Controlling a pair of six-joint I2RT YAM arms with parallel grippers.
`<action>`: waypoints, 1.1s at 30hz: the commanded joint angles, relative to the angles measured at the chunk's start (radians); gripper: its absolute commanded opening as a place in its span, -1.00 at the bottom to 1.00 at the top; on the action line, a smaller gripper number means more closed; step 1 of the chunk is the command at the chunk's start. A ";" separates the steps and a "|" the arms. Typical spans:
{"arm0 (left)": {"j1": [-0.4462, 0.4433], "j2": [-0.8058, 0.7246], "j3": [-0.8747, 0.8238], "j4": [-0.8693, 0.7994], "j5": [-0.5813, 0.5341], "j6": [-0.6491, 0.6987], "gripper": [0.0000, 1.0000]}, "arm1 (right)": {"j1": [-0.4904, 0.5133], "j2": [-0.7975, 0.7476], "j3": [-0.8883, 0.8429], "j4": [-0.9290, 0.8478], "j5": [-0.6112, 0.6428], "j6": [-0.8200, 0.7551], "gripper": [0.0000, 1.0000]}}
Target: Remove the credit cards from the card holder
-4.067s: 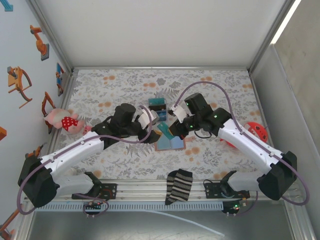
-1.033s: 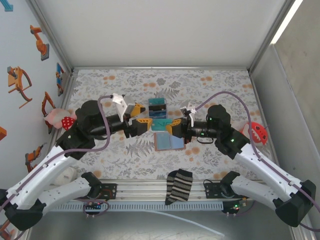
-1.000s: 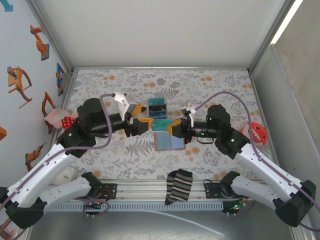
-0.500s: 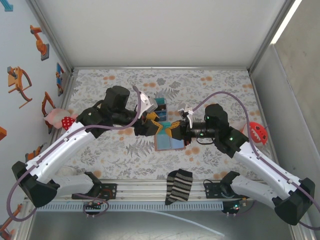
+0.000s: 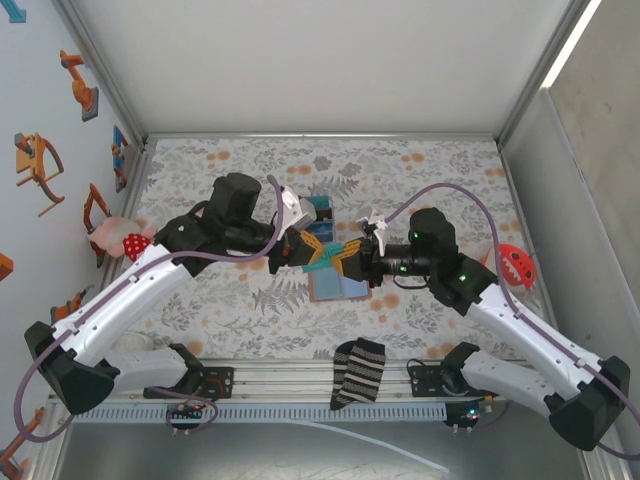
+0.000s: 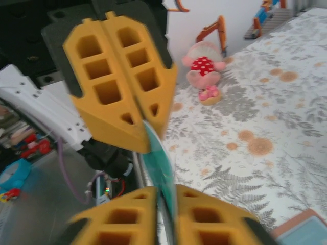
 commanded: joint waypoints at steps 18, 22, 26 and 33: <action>0.221 0.050 -0.048 0.189 -0.139 0.103 -1.00 | 0.002 -0.117 0.016 -0.234 0.614 0.045 0.99; 0.252 0.120 -0.023 0.215 -0.127 0.176 -1.00 | 0.002 -0.083 0.041 -0.271 0.669 0.057 0.99; 0.285 0.206 0.002 0.242 -0.108 0.253 -1.00 | 0.002 -0.040 0.070 -0.306 0.677 0.061 0.98; 0.323 0.372 0.074 0.272 -0.043 0.418 -1.00 | 0.002 0.025 0.092 -0.335 0.736 0.095 0.99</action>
